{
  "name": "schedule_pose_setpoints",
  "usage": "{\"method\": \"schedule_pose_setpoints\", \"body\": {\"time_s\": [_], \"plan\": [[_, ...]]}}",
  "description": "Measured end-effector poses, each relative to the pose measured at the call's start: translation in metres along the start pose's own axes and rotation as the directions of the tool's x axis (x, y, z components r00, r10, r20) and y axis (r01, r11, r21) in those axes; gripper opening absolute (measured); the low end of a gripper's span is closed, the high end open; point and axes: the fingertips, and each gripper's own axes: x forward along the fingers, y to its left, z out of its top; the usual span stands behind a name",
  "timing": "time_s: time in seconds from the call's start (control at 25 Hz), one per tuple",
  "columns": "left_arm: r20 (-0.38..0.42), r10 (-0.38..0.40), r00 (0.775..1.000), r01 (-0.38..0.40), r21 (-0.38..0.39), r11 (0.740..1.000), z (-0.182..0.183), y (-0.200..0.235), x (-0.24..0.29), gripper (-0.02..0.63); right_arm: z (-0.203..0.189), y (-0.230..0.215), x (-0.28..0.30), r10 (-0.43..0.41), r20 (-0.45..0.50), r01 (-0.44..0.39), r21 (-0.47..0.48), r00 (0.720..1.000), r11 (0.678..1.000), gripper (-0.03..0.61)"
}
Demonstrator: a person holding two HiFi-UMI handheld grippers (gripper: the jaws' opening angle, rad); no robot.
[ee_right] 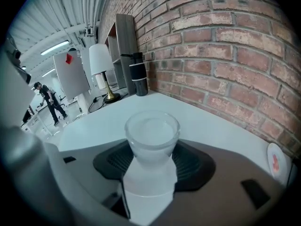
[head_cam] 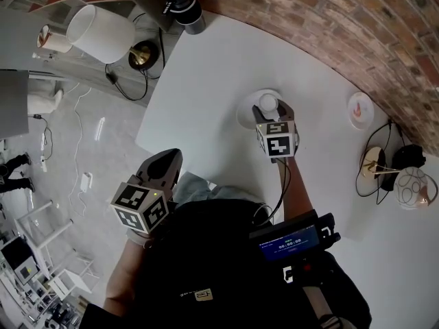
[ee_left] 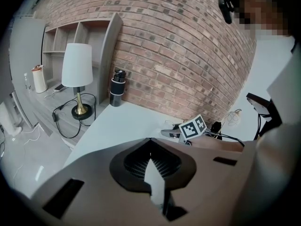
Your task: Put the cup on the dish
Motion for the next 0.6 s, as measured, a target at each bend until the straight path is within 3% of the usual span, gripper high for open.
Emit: {"method": "schedule_pose_setpoints", "body": {"time_s": [0.6], "plan": [[-0.029,0.037,0.999,-0.037,-0.005,0.999,-0.004,0.006,0.002,0.005,-0.018,0.006,0.027,0.025,-0.048,-0.025,-0.003,0.999,1.0,0.261]]}}
